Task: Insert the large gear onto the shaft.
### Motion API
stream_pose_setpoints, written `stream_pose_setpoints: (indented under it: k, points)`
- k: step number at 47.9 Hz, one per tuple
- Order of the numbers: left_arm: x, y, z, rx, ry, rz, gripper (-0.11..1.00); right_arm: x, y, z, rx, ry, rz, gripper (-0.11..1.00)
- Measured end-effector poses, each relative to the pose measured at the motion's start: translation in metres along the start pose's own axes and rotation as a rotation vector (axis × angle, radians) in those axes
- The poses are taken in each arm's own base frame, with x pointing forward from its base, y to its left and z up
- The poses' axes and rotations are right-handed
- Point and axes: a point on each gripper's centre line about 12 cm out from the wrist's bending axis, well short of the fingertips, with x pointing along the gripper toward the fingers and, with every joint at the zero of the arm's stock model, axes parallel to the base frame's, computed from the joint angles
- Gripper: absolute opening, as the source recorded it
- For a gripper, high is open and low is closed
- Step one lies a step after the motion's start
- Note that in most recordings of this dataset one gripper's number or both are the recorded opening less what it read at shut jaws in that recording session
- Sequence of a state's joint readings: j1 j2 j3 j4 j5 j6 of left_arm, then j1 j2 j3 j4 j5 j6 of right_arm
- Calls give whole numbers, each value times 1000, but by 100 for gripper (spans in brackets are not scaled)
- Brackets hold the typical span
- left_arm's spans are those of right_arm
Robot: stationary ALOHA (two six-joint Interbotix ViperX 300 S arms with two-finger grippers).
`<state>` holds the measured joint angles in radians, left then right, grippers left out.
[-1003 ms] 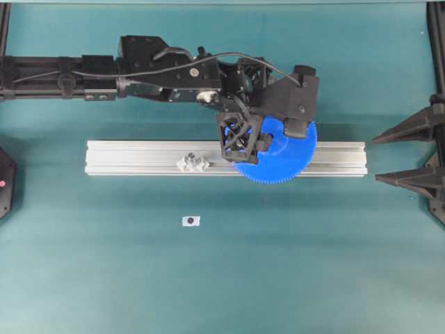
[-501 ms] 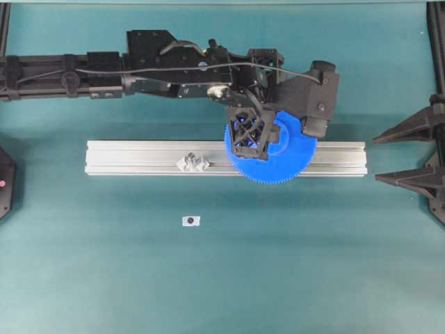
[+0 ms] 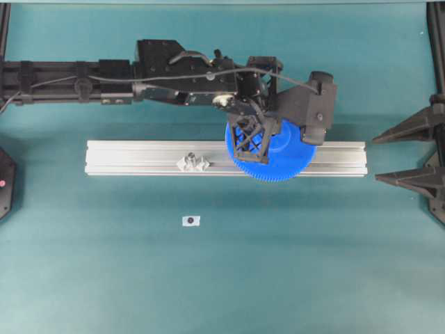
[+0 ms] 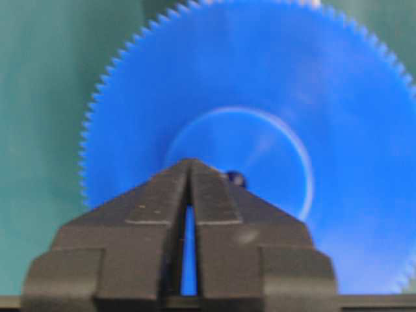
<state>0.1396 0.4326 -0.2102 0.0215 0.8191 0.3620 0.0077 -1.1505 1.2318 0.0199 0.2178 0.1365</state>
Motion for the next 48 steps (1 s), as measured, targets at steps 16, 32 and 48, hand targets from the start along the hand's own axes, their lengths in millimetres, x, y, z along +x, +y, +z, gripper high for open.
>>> stream_pose_setpoints:
  k: [16,32,48]
  points:
    - [-10,2,1,-2,21,-5,1,0,0,0,0,0,1,77]
    - [-18,-18,10,25,11,-25,1,0,0,0,1,-3,2,77]
    - [0,-17,9,27,-4,-16,1,0,1,0,1,-7,4,77]
